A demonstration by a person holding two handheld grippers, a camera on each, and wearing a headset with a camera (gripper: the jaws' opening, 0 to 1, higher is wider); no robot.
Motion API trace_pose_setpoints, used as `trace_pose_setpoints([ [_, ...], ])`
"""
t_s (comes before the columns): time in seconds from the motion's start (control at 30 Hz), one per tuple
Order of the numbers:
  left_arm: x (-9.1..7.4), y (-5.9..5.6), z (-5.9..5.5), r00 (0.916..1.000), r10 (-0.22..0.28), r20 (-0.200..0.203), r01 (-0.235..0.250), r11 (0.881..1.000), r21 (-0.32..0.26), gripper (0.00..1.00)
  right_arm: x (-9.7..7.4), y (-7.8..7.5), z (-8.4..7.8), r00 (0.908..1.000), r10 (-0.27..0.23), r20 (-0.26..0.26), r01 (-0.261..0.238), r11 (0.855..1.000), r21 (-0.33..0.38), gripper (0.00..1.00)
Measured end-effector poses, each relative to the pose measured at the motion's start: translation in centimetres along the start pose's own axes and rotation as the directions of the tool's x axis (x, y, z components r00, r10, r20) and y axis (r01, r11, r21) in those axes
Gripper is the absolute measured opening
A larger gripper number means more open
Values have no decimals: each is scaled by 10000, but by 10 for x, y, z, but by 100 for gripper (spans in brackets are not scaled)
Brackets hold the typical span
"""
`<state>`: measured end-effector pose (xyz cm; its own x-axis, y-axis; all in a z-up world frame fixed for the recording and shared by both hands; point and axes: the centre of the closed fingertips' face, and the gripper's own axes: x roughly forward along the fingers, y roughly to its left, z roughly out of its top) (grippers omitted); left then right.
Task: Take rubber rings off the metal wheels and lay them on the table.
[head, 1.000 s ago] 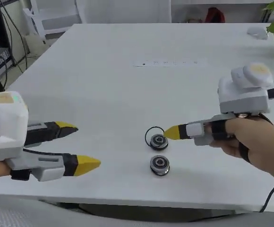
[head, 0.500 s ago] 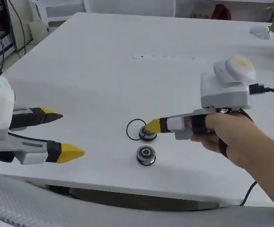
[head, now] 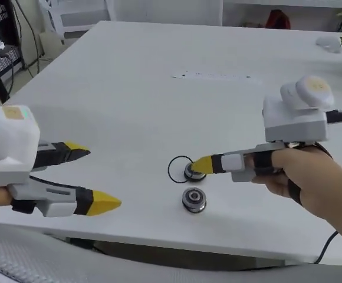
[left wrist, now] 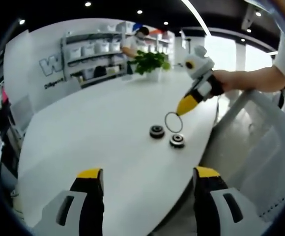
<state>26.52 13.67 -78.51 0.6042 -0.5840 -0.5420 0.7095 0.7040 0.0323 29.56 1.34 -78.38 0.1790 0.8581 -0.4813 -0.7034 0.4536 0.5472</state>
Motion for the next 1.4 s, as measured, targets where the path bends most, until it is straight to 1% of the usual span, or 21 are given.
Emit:
trace_pose_setpoints([
  [0.17,0,-5,5,9992,-318,221,319,9995,-43,77,1,5,1,10000,17,-54,-18,9999,-161,0],
  [0.23,1,-8,4,9987,-491,122,491,9988,73,78,1,8,4,10000,26,-43,-27,9997,-261,0],
  [0.3,2,-11,1,9981,-609,-95,613,9972,430,81,2,10,6,9999,113,-27,-114,9996,-245,0],
  [0.33,3,-13,0,9973,-700,-239,717,9940,830,82,3,11,6,9999,144,-55,-145,9996,-254,0],
  [0.4,4,-17,-2,9943,-958,-478,1016,9849,1399,83,4,13,5,9997,58,-218,-67,9991,-427,0],
  [0.47,6,-22,-1,9916,-1147,-600,1234,9774,1716,83,5,16,6,9995,12,-321,-30,9984,-563,0],
  [0.5,6,-22,-1,9909,-1201,-599,1291,9749,1814,83,6,18,6,9995,13,-325,-32,9981,-607,0],
  [0.6,7,-20,2,9907,-1255,-525,1334,9720,1937,83,6,22,12,9998,-16,-190,3,9975,-702,0],
  [0.7,7,-15,4,9921,-1176,-441,1240,9727,1962,83,10,26,16,9999,77,-111,-84,9975,-698,0],
  [0.8,7,-14,7,9921,-1216,-309,1254,9707,2052,84,14,30,19,10000,52,-68,-57,9964,-841,0],
  [0.93,9,-19,6,9907,-1331,-297,1363,9694,2042,85,19,39,26,9997,233,75,-225,9959,-877,0],
  [1.0,9,-27,6,9880,-1513,-298,1542,9666,2047,86,24,42,28,9995,328,-18,-328,9947,-976,0],
  [1.03,8,-29,5,9864,-1610,-334,1644,9639,2093,85,26,43,29,9995,316,-48,-319,9943,-1015,0],
  [1.13,9,-29,2,9860,-1581,-532,1661,9601,2251,85,33,46,33,9994,347,-60,-352,9934,-1090,0],
  [1.23,10,-32,0,9830,-1719,-639,1822,9543,2367,85,39,49,36,9985,545,42,-537,9932,-1033,0],
  [1.3,11,-33,-2,9808,-1819,-709,1940,9490,2486,85,43,48,34,9987,511,-15,-509,9931,-1061,0],
  [1.33,11,-33,-3,9806,-1808,-761,1943,9483,2510,85,45,45,30,9989,427,-175,-444,9929,-1100,0],
  [1.4,12,-32,-5,9805,-1782,-831,1937,9482,2517,85,47,42,26,9989,380,-287,-411,9925,-1154,0],
])
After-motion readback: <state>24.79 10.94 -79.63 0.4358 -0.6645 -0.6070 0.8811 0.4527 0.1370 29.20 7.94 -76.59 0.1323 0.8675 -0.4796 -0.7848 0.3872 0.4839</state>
